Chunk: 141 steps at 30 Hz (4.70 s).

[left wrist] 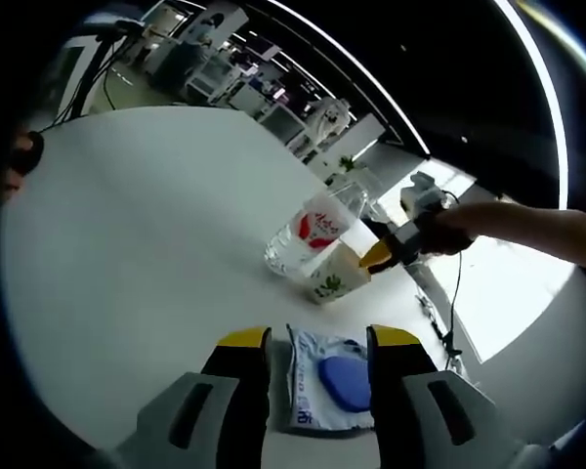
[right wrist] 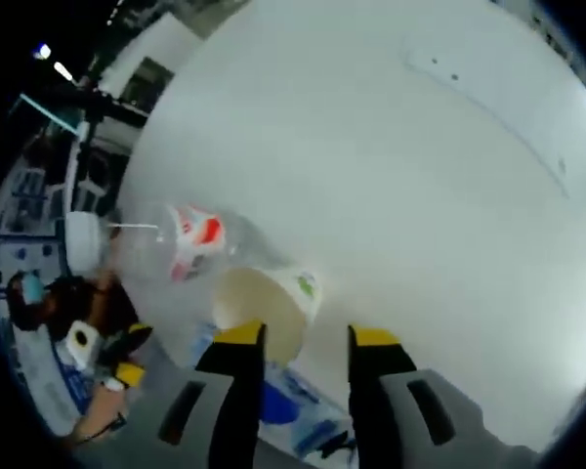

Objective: Arrange the tabletop items into an orderly group along one side of the table until the central work area is clear of visible clutter.

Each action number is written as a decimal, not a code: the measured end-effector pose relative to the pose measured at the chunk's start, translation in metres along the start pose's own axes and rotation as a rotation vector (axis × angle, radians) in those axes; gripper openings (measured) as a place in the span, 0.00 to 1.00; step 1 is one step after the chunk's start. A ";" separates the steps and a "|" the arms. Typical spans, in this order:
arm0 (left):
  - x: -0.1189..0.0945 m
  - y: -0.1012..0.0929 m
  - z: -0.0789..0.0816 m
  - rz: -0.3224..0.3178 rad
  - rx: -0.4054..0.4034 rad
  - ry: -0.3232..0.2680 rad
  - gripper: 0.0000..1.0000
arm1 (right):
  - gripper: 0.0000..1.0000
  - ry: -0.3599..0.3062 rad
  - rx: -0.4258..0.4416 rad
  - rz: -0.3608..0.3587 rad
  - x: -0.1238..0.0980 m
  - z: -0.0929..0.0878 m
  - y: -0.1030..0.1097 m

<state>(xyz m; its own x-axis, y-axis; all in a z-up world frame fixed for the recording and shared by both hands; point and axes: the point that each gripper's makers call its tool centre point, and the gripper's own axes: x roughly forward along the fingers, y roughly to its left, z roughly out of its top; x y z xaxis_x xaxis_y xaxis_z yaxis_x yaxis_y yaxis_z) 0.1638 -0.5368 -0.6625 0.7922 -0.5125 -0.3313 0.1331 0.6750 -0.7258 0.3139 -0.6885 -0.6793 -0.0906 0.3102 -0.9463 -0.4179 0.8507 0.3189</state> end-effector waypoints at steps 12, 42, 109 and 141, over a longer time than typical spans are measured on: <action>0.003 -0.005 -0.010 -0.009 0.023 0.044 0.40 | 0.45 -0.083 -0.047 0.044 0.000 -0.022 0.007; 0.008 -0.004 -0.024 -0.021 0.048 0.109 0.40 | 0.43 -0.538 -0.039 0.216 -0.042 -0.008 0.039; 0.014 -0.007 -0.058 -0.015 0.203 0.274 0.39 | 0.40 -1.070 -0.021 0.154 -0.090 -0.056 0.024; 0.020 -0.017 -0.052 -0.042 0.253 0.261 0.41 | 0.39 -1.227 0.036 0.145 -0.099 -0.100 0.032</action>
<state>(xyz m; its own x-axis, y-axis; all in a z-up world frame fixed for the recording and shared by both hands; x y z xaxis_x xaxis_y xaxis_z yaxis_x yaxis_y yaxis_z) 0.1458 -0.5864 -0.6880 0.6082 -0.6390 -0.4709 0.3314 0.7435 -0.5808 0.2188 -0.7346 -0.5809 0.7816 0.5786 -0.2330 -0.4480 0.7806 0.4358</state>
